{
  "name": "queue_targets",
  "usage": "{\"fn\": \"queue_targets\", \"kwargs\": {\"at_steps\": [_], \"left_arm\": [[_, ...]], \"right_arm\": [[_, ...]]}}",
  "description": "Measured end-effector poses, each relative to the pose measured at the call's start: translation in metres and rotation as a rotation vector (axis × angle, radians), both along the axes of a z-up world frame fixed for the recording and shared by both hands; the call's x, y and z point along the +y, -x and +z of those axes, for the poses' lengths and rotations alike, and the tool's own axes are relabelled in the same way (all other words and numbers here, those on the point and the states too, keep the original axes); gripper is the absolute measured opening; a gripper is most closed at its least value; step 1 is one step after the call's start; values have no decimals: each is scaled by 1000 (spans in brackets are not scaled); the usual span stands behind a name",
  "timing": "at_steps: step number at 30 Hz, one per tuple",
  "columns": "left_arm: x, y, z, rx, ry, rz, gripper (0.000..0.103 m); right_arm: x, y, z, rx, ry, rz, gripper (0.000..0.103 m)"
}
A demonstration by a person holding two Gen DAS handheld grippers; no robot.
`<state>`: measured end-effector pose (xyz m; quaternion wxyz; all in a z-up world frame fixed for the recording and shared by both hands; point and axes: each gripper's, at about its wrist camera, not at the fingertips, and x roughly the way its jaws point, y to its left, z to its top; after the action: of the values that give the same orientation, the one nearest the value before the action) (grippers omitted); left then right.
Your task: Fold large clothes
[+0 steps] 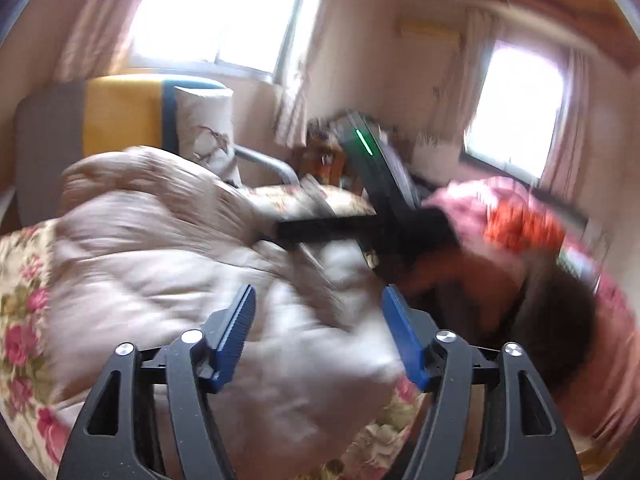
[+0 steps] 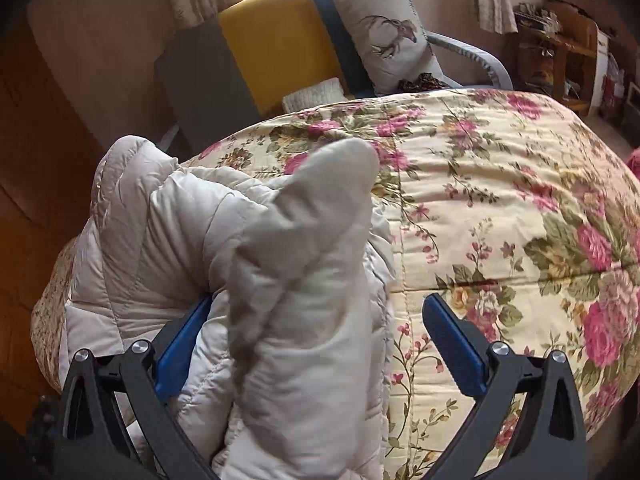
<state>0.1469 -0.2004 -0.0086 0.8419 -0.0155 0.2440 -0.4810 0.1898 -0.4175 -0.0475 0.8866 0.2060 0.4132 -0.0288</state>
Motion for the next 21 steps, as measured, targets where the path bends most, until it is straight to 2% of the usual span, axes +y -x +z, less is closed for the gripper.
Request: {"fn": "queue_targets", "kwargs": {"at_steps": [3,6,9,12,15,17,18,19,21], "left_arm": [[42,-25,17,4,96,143,78],[80,-63,18,24,128,341,78],[100,-104,0,76,100,476,78],[124,-136,-34,179,58,568,78],[152,-146,-64,301,143,605,78],[152,-142,-75,349,173,606,78],[152,-143,-76,356,180,604,78],[150,-143,-77,355,184,598,78],[148,-142,-78,339,172,589,78]], "right_arm": [[-13,15,-9,-45,-68,-46,101],[-15,23,-11,-77,-120,-54,101],[-15,34,2,-130,-152,-58,101],[-20,62,22,-264,-177,-95,101],[-43,100,28,-385,-242,-230,101],[-64,109,18,-364,-260,-338,101],[-71,109,12,-310,-229,-392,98],[-71,105,6,-255,-187,-398,86],[-57,90,-3,-159,-84,-327,71]]}}
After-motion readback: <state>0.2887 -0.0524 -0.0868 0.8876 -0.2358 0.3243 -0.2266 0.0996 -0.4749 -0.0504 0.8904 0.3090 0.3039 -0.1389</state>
